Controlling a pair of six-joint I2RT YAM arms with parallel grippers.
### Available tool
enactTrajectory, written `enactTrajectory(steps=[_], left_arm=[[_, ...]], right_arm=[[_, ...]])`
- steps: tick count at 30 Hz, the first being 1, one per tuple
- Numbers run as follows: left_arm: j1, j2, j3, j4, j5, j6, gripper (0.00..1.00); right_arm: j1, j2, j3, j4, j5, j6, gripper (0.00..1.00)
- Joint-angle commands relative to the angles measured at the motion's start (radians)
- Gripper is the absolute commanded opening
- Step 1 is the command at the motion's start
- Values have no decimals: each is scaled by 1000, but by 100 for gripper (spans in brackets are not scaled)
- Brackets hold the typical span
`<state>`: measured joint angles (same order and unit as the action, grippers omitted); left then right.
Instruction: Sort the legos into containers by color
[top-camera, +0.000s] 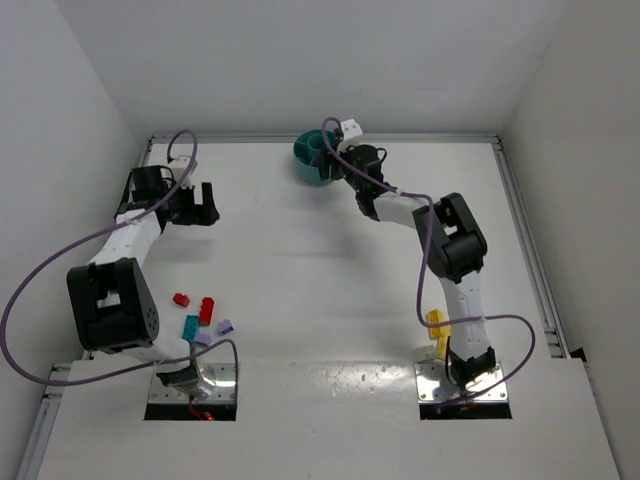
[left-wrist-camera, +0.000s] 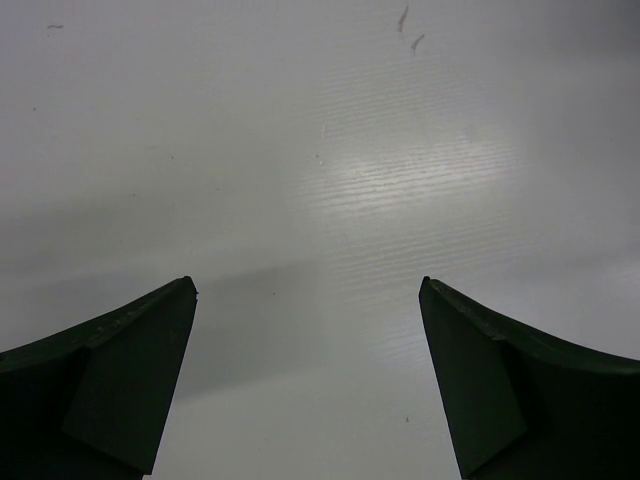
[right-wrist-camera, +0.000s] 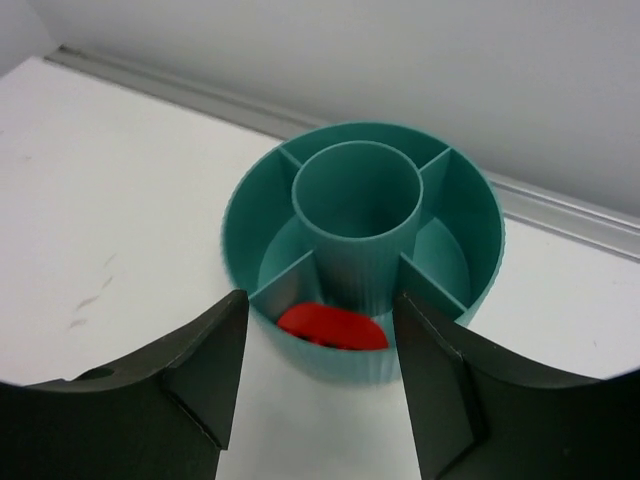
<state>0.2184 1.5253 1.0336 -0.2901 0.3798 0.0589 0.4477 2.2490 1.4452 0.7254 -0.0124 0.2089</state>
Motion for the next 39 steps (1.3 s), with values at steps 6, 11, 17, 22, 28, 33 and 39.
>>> enactTrajectory(steps=[6,11,17,22,28,33,39], left_arm=[[13,-183,29,-280,64,340,98],[0,-205,40,-590,4,578,94],[-13,-85,16,-800,-78,656,80],[-45,-28,-6,-768,-96,553,71],[-111,1,-50,-693,-149,392,66],[-172,4,-63,-670,-232,326,66],[-203,55,-63,-727,-308,262,60]], right_arm=[[-18,-273,155,-714,-140,-184,58],[-27,-420,-22,-942,-139,-312,57],[-27,-509,-150,-1044,-260,-335,57],[-27,-500,-161,-1066,-284,-313,57],[-27,-482,-152,-1098,-293,-313,57],[-27,-451,-152,-1116,-302,-322,57],[-27,-440,-140,-1135,-302,-341,57]])
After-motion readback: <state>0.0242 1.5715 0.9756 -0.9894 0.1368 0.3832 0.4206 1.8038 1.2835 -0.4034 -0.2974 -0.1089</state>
